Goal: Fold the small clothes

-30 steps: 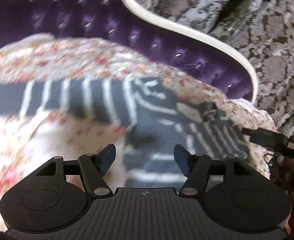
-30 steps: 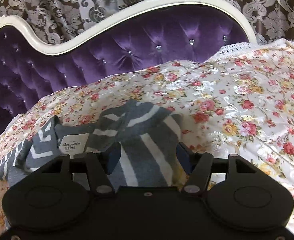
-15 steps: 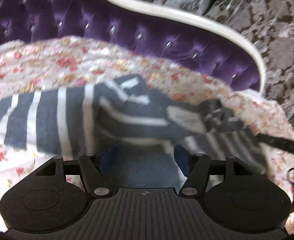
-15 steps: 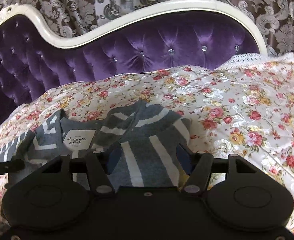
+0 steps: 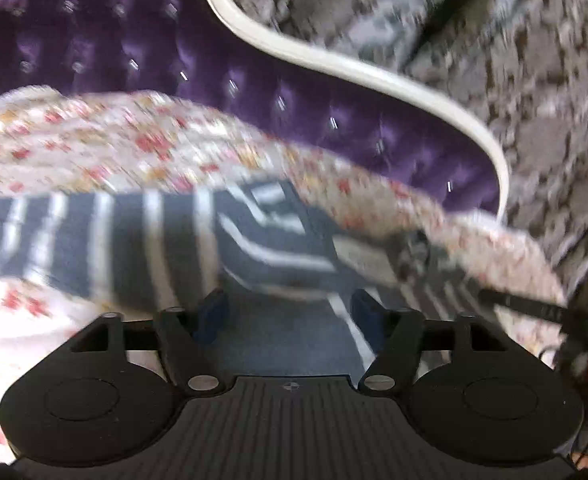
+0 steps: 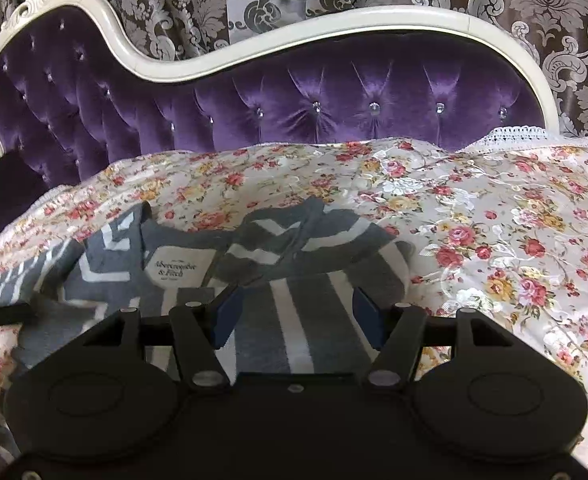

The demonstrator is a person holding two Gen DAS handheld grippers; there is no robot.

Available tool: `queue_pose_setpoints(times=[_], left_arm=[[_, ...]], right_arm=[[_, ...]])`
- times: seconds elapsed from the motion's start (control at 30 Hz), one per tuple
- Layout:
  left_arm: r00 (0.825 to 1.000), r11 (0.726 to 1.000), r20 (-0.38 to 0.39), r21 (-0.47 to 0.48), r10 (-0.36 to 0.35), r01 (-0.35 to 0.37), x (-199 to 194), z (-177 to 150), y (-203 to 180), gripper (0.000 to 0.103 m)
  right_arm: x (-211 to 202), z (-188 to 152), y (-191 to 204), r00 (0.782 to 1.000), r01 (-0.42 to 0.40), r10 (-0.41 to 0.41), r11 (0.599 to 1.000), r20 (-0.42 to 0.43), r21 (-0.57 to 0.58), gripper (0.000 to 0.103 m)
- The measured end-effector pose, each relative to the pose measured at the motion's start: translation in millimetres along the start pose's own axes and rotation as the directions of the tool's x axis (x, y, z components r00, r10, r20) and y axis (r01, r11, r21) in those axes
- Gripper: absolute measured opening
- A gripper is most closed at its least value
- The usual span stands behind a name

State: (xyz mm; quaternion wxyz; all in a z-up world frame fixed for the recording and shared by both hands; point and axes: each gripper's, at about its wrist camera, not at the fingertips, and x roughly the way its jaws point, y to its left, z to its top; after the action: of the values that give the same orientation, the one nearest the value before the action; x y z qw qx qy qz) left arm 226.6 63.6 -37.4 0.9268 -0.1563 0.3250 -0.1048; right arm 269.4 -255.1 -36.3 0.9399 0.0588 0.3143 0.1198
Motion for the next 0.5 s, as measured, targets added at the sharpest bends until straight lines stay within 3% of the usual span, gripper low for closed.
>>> queue_pose_setpoints(times=[0.07, 0.23, 0.4, 0.5], left_arm=[[0.999, 0.999, 0.03, -0.015, 0.028, -0.028, -13, 10, 15, 0.086], [0.988, 0.985, 0.064, -0.113, 0.141, -0.133, -35, 25, 66, 0.086], [0.973, 0.94, 0.069, -0.281, 0.22, -0.193, -53, 27, 122, 0.088], [0.969, 0.909, 0.061, -0.366, 0.238, -0.201, -59, 22, 147, 0.095]], right_arm=[[-2, 1, -1, 1.0, -0.01, 0.01, 1.0, 0.008, 0.016, 0.066], [-6, 2, -1, 0.999, -0.015, 0.014, 1.0, 0.028, 0.027, 0.066], [-6, 4, -3, 0.999, -0.031, 0.029, 0.998, 0.034, 0.054, 0.066], [-6, 4, -3, 0.999, -0.038, 0.036, 0.997, 0.034, 0.063, 0.066]])
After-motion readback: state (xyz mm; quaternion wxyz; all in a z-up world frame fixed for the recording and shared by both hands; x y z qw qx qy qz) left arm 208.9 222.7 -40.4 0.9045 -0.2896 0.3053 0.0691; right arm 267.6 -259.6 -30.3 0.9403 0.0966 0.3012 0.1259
